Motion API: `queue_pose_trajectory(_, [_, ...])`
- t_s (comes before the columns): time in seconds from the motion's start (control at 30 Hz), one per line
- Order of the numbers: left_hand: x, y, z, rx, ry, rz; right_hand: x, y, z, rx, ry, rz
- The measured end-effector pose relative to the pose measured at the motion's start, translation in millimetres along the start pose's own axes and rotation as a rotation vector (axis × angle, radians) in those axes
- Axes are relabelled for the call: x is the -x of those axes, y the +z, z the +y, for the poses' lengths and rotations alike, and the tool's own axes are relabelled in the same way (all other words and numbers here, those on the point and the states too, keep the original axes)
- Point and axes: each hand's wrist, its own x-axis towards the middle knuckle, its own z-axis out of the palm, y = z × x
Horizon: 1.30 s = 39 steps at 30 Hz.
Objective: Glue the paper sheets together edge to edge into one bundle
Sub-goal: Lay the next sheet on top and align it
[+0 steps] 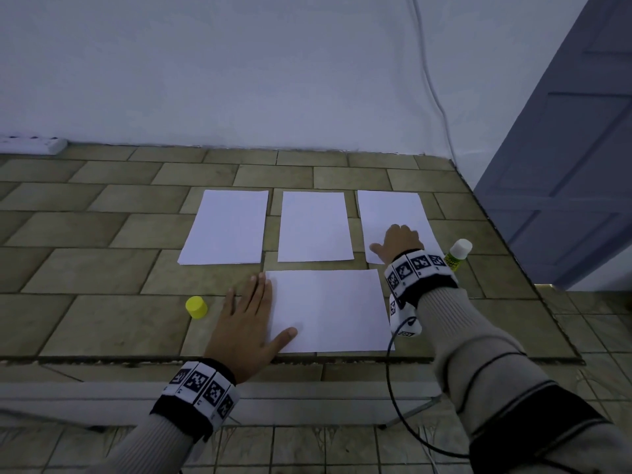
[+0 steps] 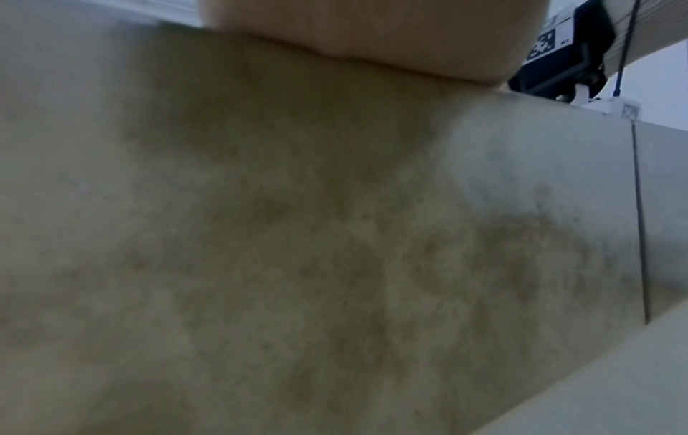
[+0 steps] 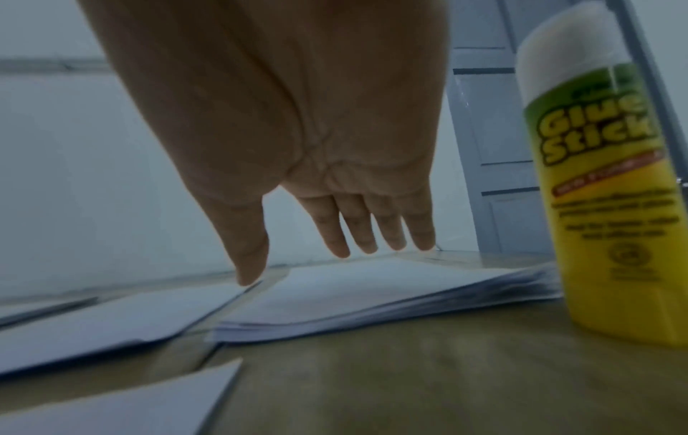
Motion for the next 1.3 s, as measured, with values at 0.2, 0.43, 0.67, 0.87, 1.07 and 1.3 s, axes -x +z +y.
queue_pose_trajectory(0.2, [0.4, 0.0, -0.5, -0.007, -0.004, -0.022, -7.6, 6.1, 3.8, 0.020, -0.003, -0.025])
queue_pose_trajectory(0.43, [-0.2, -9.4, 2.2, 0.110, -0.038, -0.036, -5.3, 0.7, 9.8, -0.017, 0.011, 0.067])
queue_pose_trajectory(0.67, [-6.6, -14.1, 1.1, 0.352, -0.100, 0.024, -11.8, 12.3, 19.1, 0.002, -0.048, 0.008])
queue_pose_trajectory(0.87, [-1.8, -7.6, 1.7, 0.294, -0.065, 0.033, -12.0, 16.0, 29.3, 0.023, -0.031, -0.096])
queue_pose_trajectory(1.07, [-2.9, -5.4, 1.8, 0.267, -0.067, 0.044, -8.9, 14.7, 34.9, 0.067, -0.057, -0.074])
queue_pose_trajectory(1.3, [-3.7, -6.1, 0.9, 0.284, -0.064, 0.051, -11.1, 6.1, 35.7, -0.021, -0.100, -0.009])
